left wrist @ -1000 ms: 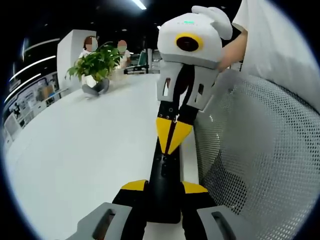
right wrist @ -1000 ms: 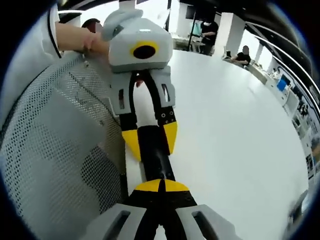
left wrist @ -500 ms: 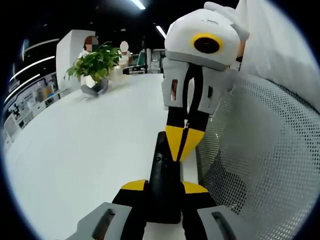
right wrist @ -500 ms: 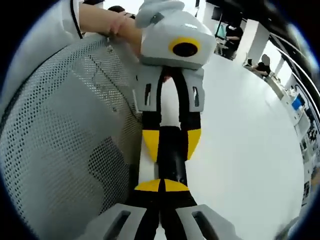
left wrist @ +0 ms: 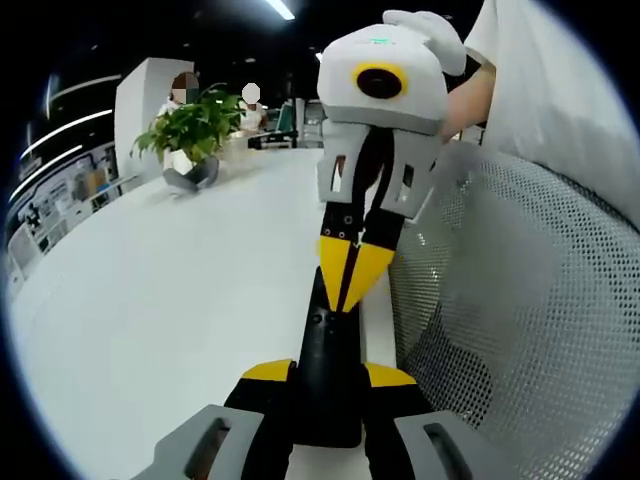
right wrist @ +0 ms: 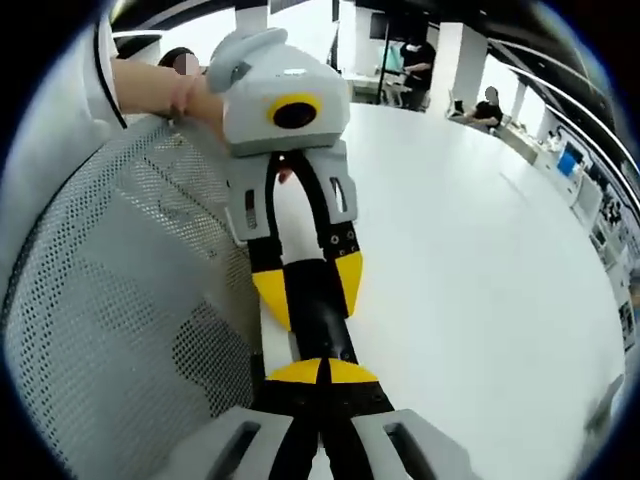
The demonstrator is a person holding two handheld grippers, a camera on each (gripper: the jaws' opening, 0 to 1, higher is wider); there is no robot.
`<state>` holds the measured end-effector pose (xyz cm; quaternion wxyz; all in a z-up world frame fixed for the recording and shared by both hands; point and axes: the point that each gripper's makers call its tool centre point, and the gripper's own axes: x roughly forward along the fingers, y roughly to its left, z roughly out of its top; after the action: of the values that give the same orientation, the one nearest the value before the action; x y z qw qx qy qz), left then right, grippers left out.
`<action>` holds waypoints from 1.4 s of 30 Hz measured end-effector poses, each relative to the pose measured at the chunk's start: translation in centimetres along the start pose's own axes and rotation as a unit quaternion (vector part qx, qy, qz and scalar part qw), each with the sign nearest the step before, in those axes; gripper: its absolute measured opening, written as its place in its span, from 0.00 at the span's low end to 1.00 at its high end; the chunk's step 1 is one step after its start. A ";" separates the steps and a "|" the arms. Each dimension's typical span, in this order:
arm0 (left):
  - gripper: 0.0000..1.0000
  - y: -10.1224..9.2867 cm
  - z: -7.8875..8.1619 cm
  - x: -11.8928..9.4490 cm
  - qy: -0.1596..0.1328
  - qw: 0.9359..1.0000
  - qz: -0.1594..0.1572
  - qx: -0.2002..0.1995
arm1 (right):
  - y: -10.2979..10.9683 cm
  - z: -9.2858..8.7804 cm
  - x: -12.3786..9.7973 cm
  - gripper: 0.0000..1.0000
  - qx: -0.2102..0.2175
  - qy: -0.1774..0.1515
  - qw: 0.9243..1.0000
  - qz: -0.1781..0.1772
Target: Press the specified remote control buttons in sequence, fully releasing each button before pressing the next.
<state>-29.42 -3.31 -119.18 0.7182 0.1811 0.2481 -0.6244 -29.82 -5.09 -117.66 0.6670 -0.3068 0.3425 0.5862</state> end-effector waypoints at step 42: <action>0.24 -0.1 0.0 -0.1 -0.002 1.000 -0.002 0.002 | -1.9 0.1 1.5 0.00 0.098 0.104 0.987 0.069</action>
<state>-29.49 -3.31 -119.11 0.7172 0.1807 0.2458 -0.6266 -27.85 -4.39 -118.78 0.6123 -0.2749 0.4860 0.5597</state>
